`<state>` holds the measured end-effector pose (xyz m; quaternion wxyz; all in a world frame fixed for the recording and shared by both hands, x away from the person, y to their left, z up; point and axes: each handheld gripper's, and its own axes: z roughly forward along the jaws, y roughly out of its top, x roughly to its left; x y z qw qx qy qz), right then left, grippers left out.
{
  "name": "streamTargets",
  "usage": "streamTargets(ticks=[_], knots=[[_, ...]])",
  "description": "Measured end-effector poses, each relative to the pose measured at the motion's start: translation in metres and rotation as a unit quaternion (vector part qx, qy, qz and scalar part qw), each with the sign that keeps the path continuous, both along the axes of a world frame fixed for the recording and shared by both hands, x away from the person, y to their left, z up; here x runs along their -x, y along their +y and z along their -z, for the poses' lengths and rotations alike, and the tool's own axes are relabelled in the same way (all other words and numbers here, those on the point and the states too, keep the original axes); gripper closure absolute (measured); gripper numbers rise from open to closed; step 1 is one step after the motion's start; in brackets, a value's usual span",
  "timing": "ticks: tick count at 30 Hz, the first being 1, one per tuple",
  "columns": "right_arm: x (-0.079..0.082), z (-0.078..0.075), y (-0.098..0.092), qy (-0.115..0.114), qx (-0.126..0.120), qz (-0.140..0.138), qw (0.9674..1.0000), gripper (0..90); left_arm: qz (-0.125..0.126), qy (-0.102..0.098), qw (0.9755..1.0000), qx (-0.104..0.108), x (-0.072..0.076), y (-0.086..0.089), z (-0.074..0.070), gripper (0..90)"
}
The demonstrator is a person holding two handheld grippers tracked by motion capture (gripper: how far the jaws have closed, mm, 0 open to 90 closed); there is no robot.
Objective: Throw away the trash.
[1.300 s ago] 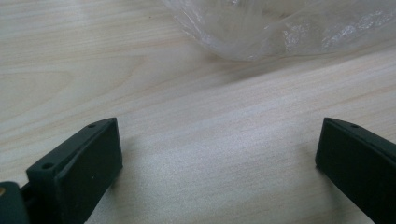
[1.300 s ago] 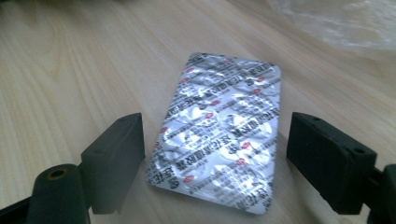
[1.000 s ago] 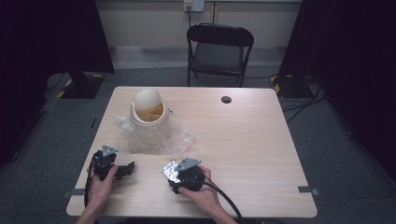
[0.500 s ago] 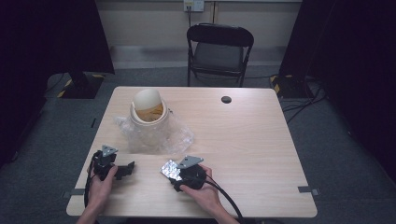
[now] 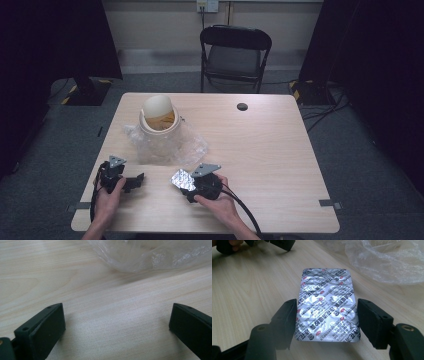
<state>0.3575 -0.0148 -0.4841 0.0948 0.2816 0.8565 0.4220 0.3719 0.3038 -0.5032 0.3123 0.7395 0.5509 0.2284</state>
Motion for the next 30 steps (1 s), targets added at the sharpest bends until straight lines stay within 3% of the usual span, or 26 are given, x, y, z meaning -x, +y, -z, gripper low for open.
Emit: streamTargets(ticks=[18,30], knots=[[-0.009,-0.025,-0.001,-0.002,-0.02,-0.012,0.9997,34.2,0.0,0.0,1.0,0.0,0.0,0.0,0.0,0.0],[-0.023,-0.038,0.005,0.004,-0.037,-0.025,0.999,34.2,0.0,0.0,1.0,0.0,0.0,0.0,0.0,0.0]])
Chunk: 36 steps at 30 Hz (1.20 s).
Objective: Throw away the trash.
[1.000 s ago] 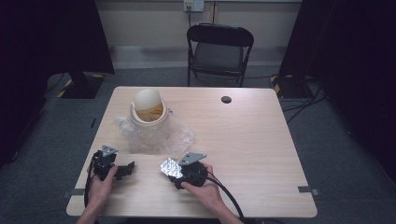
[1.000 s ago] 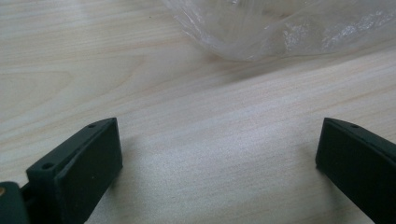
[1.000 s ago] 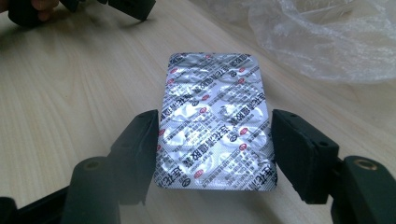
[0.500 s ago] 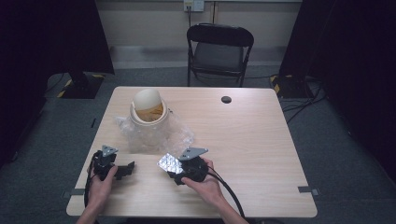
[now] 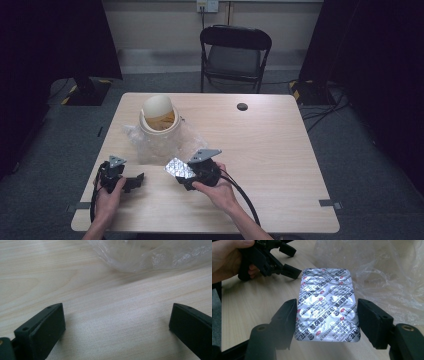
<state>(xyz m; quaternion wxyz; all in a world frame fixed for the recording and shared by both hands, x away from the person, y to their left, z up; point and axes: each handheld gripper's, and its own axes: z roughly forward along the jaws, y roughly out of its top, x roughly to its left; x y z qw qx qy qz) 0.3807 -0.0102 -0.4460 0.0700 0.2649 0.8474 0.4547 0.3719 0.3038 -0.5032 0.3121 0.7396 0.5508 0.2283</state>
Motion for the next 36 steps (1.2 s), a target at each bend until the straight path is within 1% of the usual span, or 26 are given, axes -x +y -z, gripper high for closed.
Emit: streamTargets(ticks=[4,9,16,20,25,29,31,36], knots=[[-0.007,-0.004,0.0,0.0,-0.003,0.001,1.0,34.2,0.0,0.0,1.0,0.0,0.0,0.0,0.0,0.0],[-0.012,-0.013,0.002,-0.009,-0.006,0.001,0.9999,34.2,0.0,0.0,1.0,0.0,0.0,0.0,0.0,0.0],[-0.018,-0.026,0.0,-0.019,-0.007,0.01,0.9997,34.2,0.0,0.0,1.0,0.0,0.0,0.0,0.0,0.0],[-0.022,-0.033,0.001,-0.02,-0.008,0.011,0.9997,34.2,0.0,0.0,1.0,0.0,0.0,0.0,0.0,0.0],[-0.031,-0.038,0.004,-0.02,-0.008,0.008,0.9997,34.2,0.0,0.0,1.0,0.0,0.0,0.0,0.0,0.0],[-0.042,-0.038,0.006,-0.015,-0.012,0.014,0.9997,34.2,0.0,0.0,1.0,0.0,0.0,0.0,0.0,0.0],[-0.046,-0.043,0.007,-0.021,-0.018,0.016,0.9995,34.2,0.0,0.0,1.0,0.0,0.0,0.0,0.0,0.0],[-0.056,-0.056,0.01,-0.025,-0.018,0.02,0.9993,34.2,0.0,0.0,1.0,0.0,0.0,0.0,0.0,0.0]])
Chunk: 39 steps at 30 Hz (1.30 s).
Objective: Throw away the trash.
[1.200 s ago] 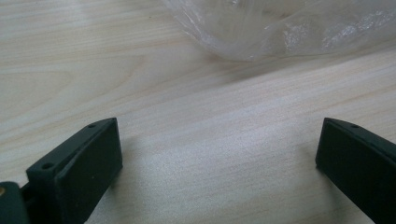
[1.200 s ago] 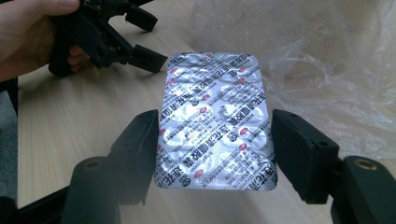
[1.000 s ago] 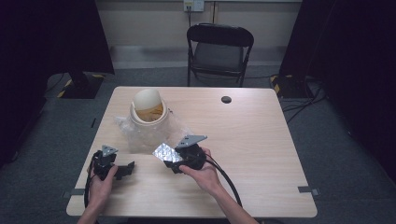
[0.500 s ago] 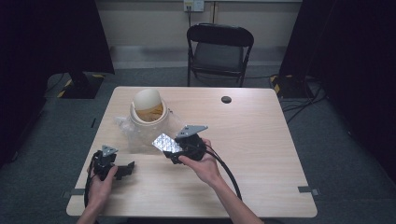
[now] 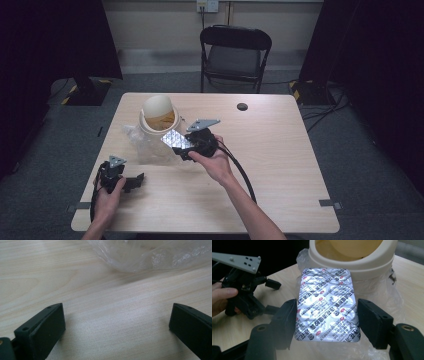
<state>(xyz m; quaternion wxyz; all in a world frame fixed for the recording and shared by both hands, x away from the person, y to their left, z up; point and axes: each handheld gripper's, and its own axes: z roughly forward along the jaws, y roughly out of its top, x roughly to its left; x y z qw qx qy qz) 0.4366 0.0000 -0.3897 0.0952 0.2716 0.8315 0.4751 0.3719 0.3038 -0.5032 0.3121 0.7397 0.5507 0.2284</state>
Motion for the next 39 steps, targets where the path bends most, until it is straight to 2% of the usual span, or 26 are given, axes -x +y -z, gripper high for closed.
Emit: streamTargets(ticks=[8,11,20,25,28,33,39], knots=[[-0.013,-0.013,0.006,-0.005,-0.006,0.002,1.0,34.2,0.0,0.0,1.0,0.0,0.0,0.0,0.0,0.0],[-0.017,-0.017,0.01,-0.008,0.003,0.003,1.0,34.2,0.0,0.0,1.0,0.0,0.0,0.0,0.0,0.0],[-0.033,-0.024,0.019,-0.006,0.005,0.014,0.9999,34.2,0.0,0.0,1.0,0.0,0.0,0.0,0.0,0.0],[-0.041,-0.022,0.024,-0.002,0.012,0.017,0.9998,34.2,0.0,0.0,1.0,0.0,0.0,0.0,0.0,0.0],[-0.047,-0.02,0.026,0.005,0.004,0.021,0.9998,34.2,0.0,0.0,1.0,0.0,0.0,0.0,0.0,0.0],[-0.051,-0.021,0.028,0.004,-0.001,0.027,0.9996,34.1,0.0,0.0,1.0,0.0,0.0,0.0,0.0,0.0],[-0.053,-0.025,0.035,0.0,0.007,0.023,0.9997,34.1,0.0,0.0,1.0,0.0,0.0,0.0,0.0,0.0]])
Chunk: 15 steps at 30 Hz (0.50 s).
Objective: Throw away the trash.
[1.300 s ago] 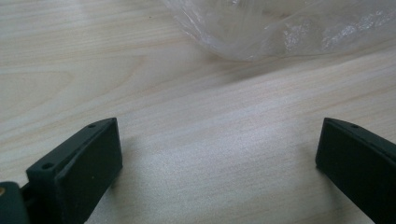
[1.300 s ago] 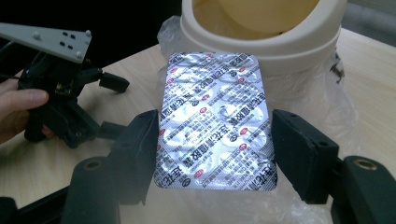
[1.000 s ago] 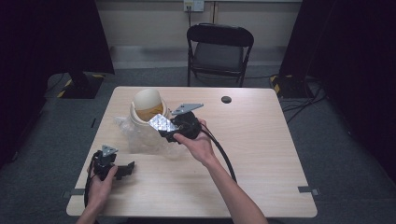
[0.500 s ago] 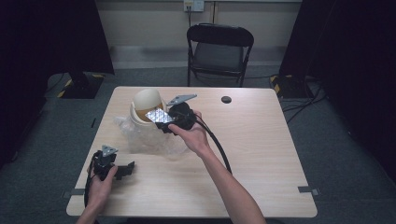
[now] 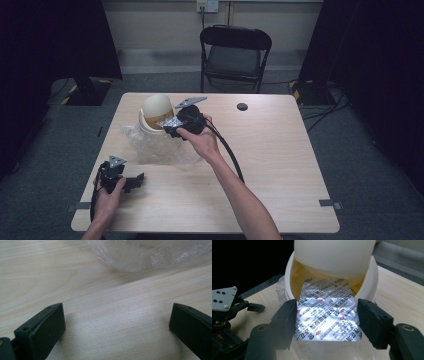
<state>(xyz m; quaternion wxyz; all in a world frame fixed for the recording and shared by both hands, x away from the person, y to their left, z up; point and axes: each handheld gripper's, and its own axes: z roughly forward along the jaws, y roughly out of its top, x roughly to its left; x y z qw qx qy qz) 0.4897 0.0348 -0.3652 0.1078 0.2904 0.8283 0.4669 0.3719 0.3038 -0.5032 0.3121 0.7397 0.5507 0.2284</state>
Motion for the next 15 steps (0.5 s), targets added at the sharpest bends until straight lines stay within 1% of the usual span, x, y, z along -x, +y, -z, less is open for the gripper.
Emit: streamTargets(ticks=[3,8,12,15], knots=[[-0.001,-0.002,0.005,-0.002,0.003,-0.002,1.0,34.2,0.0,0.0,1.0,0.0,0.0,0.0,0.0,0.0],[-0.004,0.0,0.013,0.0,0.01,-0.003,0.9999,34.2,0.0,0.0,1.0,0.0,0.0,0.0,0.0,0.0],[-0.003,-0.005,0.021,-0.007,0.006,-0.008,0.9999,34.4,0.0,0.0,1.0,0.0,0.0,0.0,0.0,0.0],[-0.005,-0.007,0.026,-0.008,0.009,-0.009,0.9999,34.6,0.0,0.0,1.0,0.0,0.0,0.0,0.0,0.0]])
